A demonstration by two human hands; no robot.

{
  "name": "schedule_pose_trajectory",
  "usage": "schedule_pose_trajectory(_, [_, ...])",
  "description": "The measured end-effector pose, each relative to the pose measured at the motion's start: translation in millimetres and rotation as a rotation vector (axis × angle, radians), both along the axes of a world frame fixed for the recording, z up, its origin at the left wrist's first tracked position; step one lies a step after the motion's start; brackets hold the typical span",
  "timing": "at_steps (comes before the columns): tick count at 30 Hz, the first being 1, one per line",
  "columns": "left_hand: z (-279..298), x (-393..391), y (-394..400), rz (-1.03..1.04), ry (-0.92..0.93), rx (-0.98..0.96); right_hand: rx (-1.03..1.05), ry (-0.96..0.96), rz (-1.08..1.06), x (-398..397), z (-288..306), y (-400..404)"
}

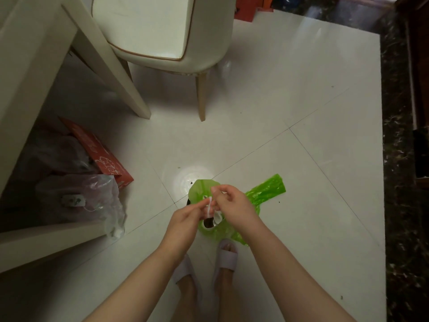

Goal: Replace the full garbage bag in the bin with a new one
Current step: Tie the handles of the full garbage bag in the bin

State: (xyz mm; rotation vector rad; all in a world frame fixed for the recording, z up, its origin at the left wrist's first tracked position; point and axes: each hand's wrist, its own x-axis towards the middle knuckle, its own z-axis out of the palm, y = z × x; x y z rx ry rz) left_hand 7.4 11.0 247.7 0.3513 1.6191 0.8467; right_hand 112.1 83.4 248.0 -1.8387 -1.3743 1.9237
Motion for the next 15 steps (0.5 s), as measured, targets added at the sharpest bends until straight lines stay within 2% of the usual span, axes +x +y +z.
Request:
schedule_pose_trajectory(3, [1, 3, -6, -0.17, 0.099, 0.071, -0.086, -0.093, 0.113, -2, 7, 4])
schedule_pose_trajectory(6, [11, 4, -12, -0.325, 0.283, 0.225, -0.204, 0.034, -0.029, 0, 12, 6])
schedule_pose_trajectory(8, [13, -2, -19, -0.217, 0.4, 0.298, -0.201, 0.054, -0.121, 3, 13, 5])
schedule_pose_trajectory(10, [-6, -15, -29, -0.036, 0.471, 0.183, -0.188, 0.028, -0.128, 4, 15, -1])
schedule_pose_trajectory(11, [-23, -22, -34, -0.016, 0.484, 0.077, -0.177, 0.031, -0.117, 3, 16, -2])
schedule_pose_trajectory(13, [-73, -31, -43, -0.126, 0.46, -0.156, -0.132, 0.02, -0.084, 0, 16, -3])
schedule_pose_trajectory(15, [-122, -30, -45, -0.199, 0.385, -0.295, -0.088, 0.028, -0.074, -3, 11, -3])
